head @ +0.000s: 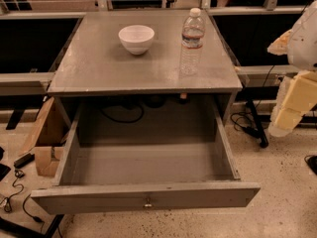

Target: Close top drawer

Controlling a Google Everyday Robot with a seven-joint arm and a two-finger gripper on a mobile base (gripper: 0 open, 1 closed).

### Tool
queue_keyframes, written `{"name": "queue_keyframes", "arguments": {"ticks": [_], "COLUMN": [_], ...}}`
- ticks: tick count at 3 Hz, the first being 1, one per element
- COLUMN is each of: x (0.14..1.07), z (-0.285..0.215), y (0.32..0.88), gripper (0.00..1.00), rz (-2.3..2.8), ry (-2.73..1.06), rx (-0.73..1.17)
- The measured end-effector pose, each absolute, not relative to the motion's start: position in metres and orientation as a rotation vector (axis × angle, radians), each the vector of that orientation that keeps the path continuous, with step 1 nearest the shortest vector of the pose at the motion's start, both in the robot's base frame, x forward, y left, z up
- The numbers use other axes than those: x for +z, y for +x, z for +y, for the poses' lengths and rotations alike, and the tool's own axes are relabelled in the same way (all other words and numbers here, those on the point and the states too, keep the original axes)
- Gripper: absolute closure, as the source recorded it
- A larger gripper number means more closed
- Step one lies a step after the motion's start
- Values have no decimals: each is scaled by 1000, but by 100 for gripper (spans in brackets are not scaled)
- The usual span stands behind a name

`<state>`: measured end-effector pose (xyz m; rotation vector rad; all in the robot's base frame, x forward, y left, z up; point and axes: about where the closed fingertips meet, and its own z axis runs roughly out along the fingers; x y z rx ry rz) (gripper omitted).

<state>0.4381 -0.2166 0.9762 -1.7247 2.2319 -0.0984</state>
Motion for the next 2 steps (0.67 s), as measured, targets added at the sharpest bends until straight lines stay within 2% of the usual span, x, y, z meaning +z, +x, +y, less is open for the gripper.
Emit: {"name": "queue_keyframes", "arguments": {"ticks": [2], "x": [957], "z": [-211], "y": [435], "gripper": [0], "rz": [2215], "ry": [-1735], "rx": [-91]}}
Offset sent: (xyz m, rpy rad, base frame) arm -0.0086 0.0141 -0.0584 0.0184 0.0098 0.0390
